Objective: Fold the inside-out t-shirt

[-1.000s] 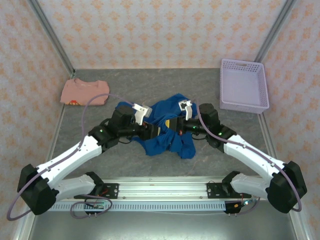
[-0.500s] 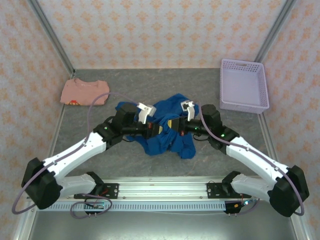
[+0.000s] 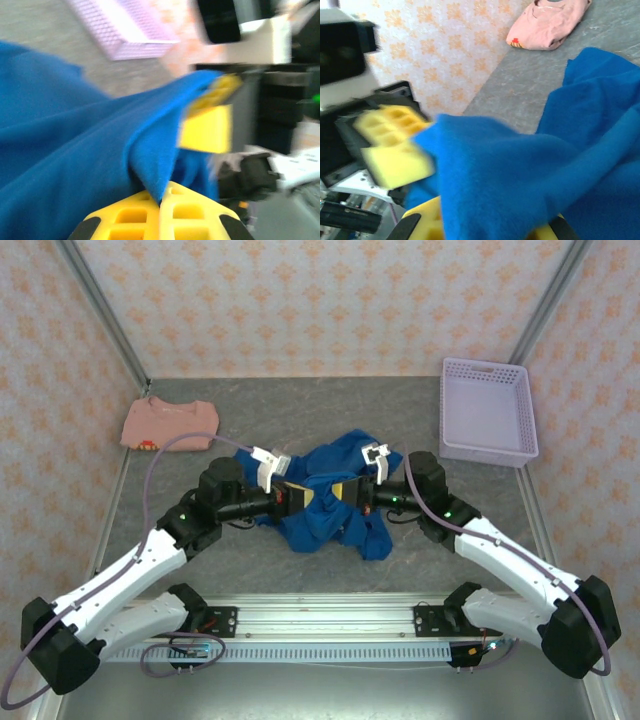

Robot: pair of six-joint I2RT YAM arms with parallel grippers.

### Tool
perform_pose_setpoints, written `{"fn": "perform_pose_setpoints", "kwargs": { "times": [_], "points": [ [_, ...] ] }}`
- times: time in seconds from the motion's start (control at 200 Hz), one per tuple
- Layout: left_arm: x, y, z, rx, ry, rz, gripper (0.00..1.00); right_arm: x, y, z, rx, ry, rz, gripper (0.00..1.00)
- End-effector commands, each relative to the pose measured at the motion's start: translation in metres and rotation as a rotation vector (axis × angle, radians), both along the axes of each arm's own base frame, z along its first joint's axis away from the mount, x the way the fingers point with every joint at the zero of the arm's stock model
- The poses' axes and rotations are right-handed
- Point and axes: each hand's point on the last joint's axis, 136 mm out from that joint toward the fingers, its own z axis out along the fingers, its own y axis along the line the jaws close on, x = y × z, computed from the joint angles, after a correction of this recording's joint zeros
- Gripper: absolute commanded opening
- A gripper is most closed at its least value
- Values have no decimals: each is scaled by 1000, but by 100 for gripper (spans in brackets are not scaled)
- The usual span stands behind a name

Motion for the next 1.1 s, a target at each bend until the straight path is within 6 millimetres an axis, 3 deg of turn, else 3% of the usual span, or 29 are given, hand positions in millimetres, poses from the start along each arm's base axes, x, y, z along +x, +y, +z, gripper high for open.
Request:
{"fn": "perform_pose_setpoints", "kwargs": {
  "times": [0.0, 0.04, 0.145, 0.235, 0.42, 0.51, 0.595, 0.681, 0.866, 1.096],
  "points": [
    [25, 38, -41, 281, 43, 196, 0, -4, 2, 30, 121, -44, 20, 0],
    [27, 37, -46, 303, 67, 196, 1, -3, 3, 33, 145, -39, 16, 0],
    [29, 24, -47, 292, 101, 156, 15, 0, 8, 38, 198, -20, 29, 0],
    [29, 27, -41, 307, 80, 179, 28, 3, 8, 33, 202, -10, 14, 0],
    [12, 34, -1, 184, -38, 175, 42, 8, 5, 23, 153, -14, -21, 0],
    [-6, 15, 16, 76, -71, 39, 36, 9, 6, 22, 149, -12, -23, 0],
    [-19, -5, 19, 28, -43, -96, 26, 10, 6, 23, 146, -16, -24, 0],
    [-19, -17, 18, 27, -13, -154, 19, 9, 6, 23, 138, -14, -22, 0],
    [-12, -33, 15, 27, 26, -206, 22, 10, 6, 23, 133, -13, -23, 0],
    [0, -37, 6, 51, 51, -187, 24, 9, 5, 22, 130, -17, -22, 0]
  ]
}}
